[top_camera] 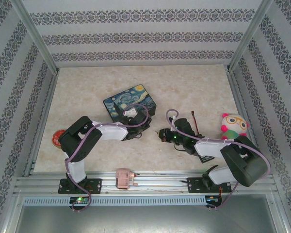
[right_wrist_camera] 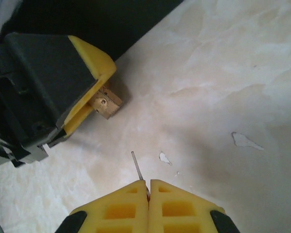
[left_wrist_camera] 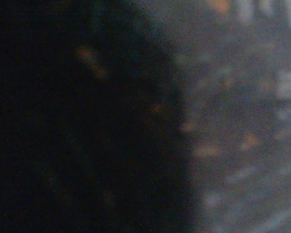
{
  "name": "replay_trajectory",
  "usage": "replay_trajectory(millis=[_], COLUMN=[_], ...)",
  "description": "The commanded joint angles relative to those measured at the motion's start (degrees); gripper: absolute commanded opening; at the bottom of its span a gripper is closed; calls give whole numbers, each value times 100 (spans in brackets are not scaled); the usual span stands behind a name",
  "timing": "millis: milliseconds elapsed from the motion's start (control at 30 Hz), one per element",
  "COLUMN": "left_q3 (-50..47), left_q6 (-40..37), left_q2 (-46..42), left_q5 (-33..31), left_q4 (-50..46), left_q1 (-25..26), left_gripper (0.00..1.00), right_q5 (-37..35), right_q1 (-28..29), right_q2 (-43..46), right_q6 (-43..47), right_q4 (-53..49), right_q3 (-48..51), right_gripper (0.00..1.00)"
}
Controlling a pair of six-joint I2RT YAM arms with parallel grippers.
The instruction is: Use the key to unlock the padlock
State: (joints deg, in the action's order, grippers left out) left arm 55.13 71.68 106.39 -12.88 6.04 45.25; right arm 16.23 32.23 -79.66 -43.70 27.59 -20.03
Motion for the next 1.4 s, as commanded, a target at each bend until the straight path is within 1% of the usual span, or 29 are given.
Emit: replay_trajectory(millis=[0,167,300,500,600,800,1167,1367], left_q3=[-167,-303,-346,-481,-504,-529,-505,-523], left_q6=[800,1129,1199,1239,1227,1237,1227,1252], left_q2=[-113,-42,-13,-97,-107,-81,-1,67], left_q5=[595,910,1127,1233,1313,1339,1411,1473], left_q4=[773,1195,1408,1485,1496,1550,1651,1736], left_q1=[-42,-135,-192,-245,-272,-280,-298,-298], left_gripper=[25,25,25,25,25,25,25,25], right_q5=[-540,-620,-606,-406,-259,-164,-168,-77], right_q1=[99,168,170,139,108,108,116,116], right_q2=[-1,-98,-273,-636,-824,-1056,-1185,-1450], right_q6=[-116,-77,-152,-368,-440,-570,-856,-1086], right_q4=[463,669,828,1317,1487,1998,2218,2590], right_q3=[182,120,69,63,-128,-160,-89,-62], right_gripper=[0,0,0,0,0,0,0,0])
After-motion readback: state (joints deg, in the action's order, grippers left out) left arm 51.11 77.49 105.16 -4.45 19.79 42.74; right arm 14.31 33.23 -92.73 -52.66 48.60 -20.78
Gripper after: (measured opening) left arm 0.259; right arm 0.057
